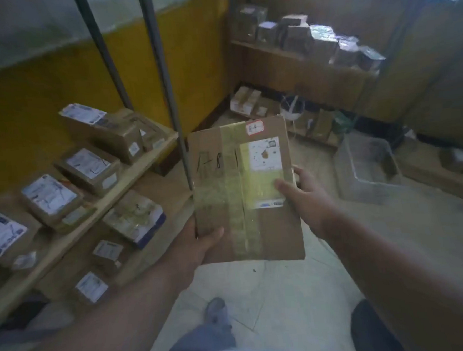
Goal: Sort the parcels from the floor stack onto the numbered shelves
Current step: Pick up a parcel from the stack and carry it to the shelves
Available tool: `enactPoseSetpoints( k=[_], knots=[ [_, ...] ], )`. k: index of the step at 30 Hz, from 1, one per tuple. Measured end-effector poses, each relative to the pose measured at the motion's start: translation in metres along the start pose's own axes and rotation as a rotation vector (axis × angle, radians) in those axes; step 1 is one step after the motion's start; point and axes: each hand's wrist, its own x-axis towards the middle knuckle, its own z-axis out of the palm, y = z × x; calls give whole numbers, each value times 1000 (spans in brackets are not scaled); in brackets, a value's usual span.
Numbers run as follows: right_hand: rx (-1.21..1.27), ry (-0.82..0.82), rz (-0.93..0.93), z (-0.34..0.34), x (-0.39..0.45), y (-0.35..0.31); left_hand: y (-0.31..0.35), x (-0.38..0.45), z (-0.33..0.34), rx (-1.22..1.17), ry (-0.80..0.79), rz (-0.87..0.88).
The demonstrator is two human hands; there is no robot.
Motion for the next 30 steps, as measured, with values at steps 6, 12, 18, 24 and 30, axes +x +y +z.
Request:
enactPoseSetpoints(
  k=[6, 12, 18, 24, 30],
  knots=[
    [-78, -27, -46, -5, 97, -40, 37, 91, 9, -23, 83, 44],
    [-364, -108, -222, -23, 185, -90, 59, 155, 26, -54, 196, 82],
    [-530, -325, -359, 0, 303, -114, 51, 213, 31, -122, 447, 117],
    [-687, -580, -444, 39, 379, -107, 30, 242, 64, -211, 745, 50],
    [-777, -762, -362, 94, 409, -70, -8, 243, 54, -288, 923, -88]
  ],
)
